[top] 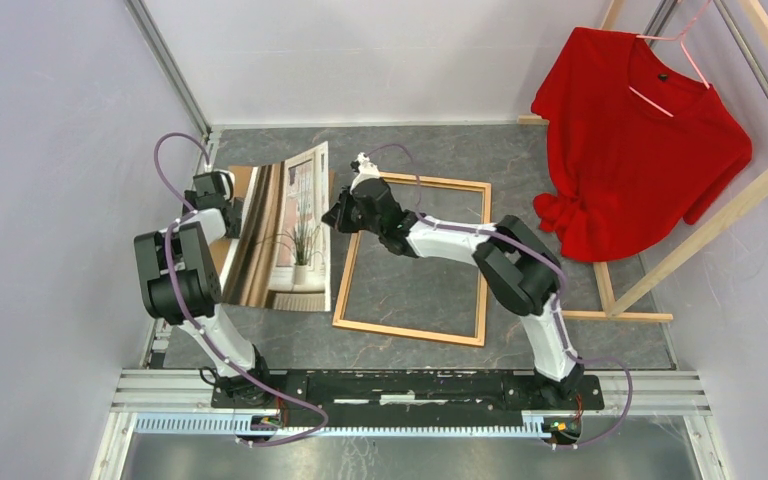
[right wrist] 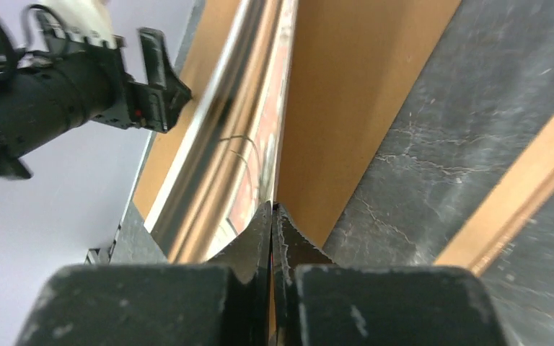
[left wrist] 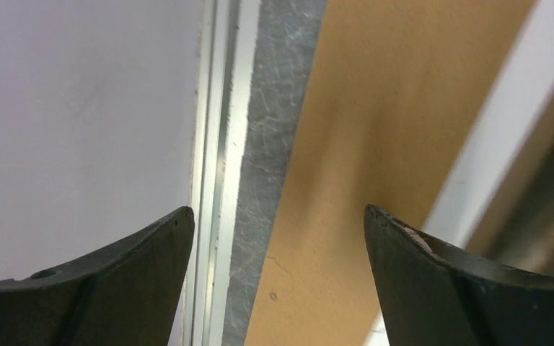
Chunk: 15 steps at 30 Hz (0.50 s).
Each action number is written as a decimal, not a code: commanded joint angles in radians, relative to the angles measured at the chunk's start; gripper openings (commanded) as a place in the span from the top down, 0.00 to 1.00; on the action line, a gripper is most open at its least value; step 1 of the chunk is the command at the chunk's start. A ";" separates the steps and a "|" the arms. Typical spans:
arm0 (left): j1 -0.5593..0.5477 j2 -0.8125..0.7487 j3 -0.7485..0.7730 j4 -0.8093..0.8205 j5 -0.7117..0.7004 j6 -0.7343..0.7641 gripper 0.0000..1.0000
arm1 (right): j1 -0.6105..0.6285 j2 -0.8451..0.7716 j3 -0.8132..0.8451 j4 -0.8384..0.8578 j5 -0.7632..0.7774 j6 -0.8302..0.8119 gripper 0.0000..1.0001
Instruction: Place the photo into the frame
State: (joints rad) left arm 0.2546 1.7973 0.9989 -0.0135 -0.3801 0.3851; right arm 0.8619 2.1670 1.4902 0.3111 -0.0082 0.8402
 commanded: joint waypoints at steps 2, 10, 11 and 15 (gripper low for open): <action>0.008 -0.063 -0.007 -0.216 0.094 0.044 0.06 | -0.038 -0.320 -0.060 -0.040 -0.021 -0.257 1.00; 0.010 -0.130 -0.012 -0.292 0.167 0.035 0.04 | -0.208 -0.754 -0.108 -0.631 0.136 -0.661 1.00; 0.010 -0.137 -0.014 -0.293 0.172 0.035 0.02 | -0.211 -0.818 -0.113 -0.678 0.211 -0.718 1.00; 0.011 -0.161 -0.015 -0.306 0.180 0.035 0.00 | -0.211 -1.006 -0.120 -0.837 0.472 -0.845 1.00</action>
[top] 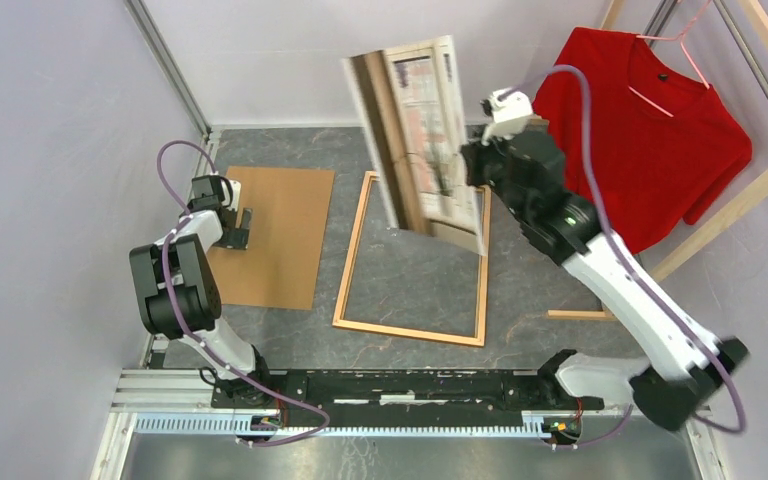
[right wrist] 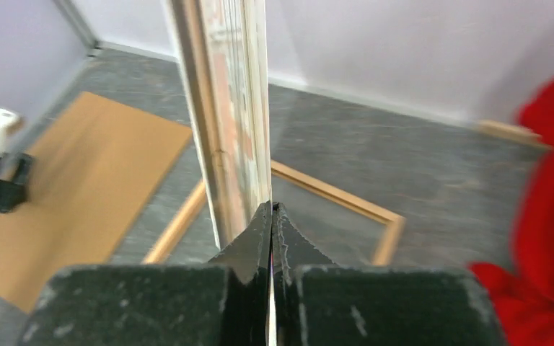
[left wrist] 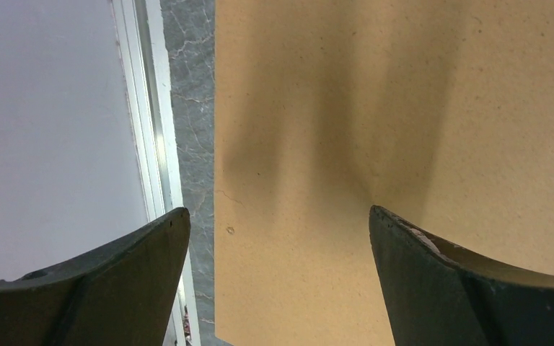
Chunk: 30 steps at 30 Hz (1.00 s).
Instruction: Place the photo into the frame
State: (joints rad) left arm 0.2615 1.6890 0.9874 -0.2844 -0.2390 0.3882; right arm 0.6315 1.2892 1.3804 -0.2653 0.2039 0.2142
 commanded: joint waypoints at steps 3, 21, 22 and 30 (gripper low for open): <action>0.004 -0.072 -0.004 -0.041 0.054 0.028 0.00 | 0.019 -0.172 0.047 -0.412 0.353 -0.252 1.00; 0.002 -0.070 -0.011 -0.046 0.085 0.012 0.00 | 0.243 0.144 -0.146 -0.435 -0.008 0.137 1.00; 0.000 -0.073 -0.013 -0.045 0.084 0.010 0.00 | 0.241 0.170 -0.147 -0.411 -0.049 0.182 1.00; -0.002 -0.096 -0.035 -0.028 0.064 0.017 0.00 | 0.167 0.338 -0.099 -0.281 -0.271 0.539 1.00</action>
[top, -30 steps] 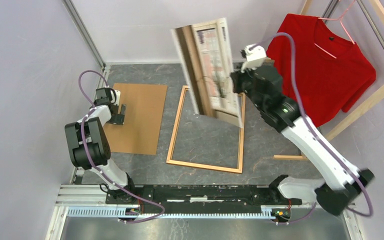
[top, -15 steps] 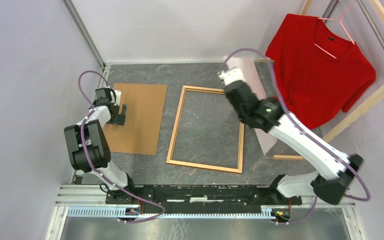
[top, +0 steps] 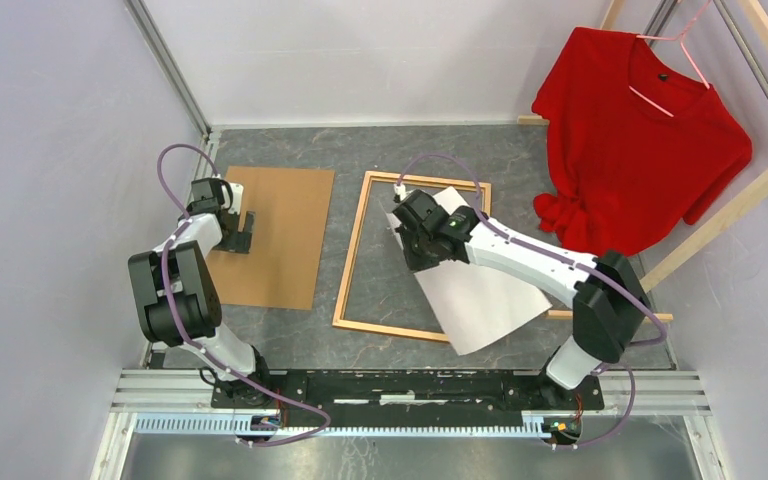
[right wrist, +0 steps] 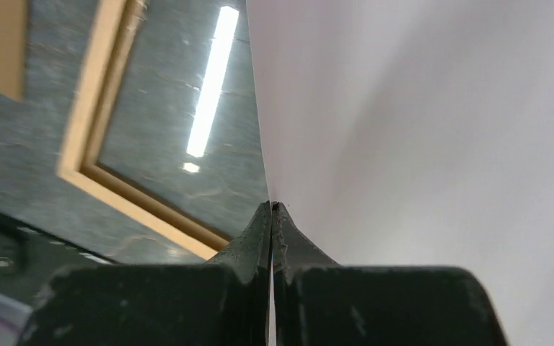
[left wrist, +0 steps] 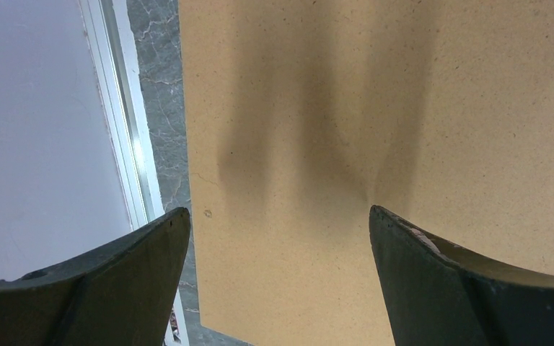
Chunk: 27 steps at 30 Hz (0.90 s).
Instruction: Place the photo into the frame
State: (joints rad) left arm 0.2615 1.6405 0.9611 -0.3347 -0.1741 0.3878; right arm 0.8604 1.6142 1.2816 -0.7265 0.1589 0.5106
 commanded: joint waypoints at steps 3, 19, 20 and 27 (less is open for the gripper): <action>-0.003 -0.055 -0.020 0.034 -0.006 0.024 0.00 | -0.092 -0.025 -0.158 0.445 -0.341 0.431 1.00; -0.004 -0.036 -0.026 0.043 -0.015 0.036 0.00 | 0.048 0.050 -0.073 0.502 0.242 0.831 1.00; -0.005 -0.036 -0.027 0.043 -0.015 0.036 0.00 | 0.053 0.067 -0.038 0.488 0.254 0.828 1.00; -0.005 -0.029 -0.034 0.048 -0.019 0.055 0.00 | 0.051 0.090 -0.029 0.513 0.391 0.799 1.00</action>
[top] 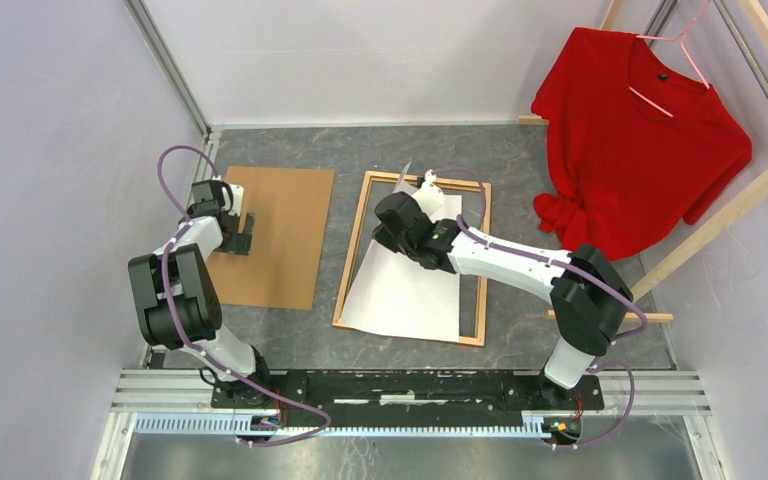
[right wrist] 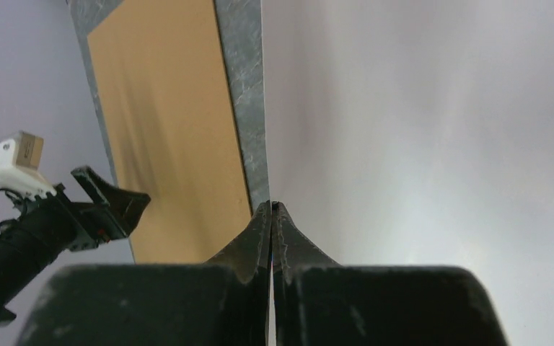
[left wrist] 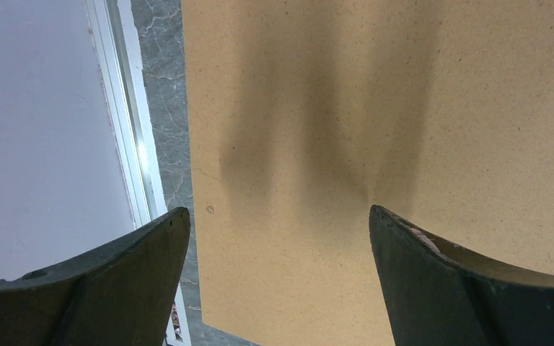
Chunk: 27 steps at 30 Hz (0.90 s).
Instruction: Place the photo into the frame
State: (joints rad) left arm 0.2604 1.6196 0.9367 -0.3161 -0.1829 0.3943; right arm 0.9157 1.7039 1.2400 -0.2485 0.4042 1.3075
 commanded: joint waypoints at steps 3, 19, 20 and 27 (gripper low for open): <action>-0.004 -0.003 -0.010 0.029 -0.007 0.051 0.00 | -0.019 0.006 0.020 0.012 0.155 -0.039 1.00; -0.004 0.010 -0.012 0.035 -0.004 0.052 0.00 | -0.080 0.037 0.004 0.035 0.107 -0.226 1.00; -0.003 0.010 -0.011 0.035 -0.003 0.052 0.00 | -0.082 0.044 0.004 0.050 0.089 -0.250 1.00; -0.004 0.014 -0.013 0.035 0.000 0.058 0.00 | -0.082 0.055 -0.023 0.064 0.029 -0.312 1.00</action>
State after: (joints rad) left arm 0.2604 1.6272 0.9260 -0.3073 -0.1818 0.4145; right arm 0.8352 1.7634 1.2133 -0.2173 0.4637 1.0565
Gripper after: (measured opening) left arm 0.994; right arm 0.004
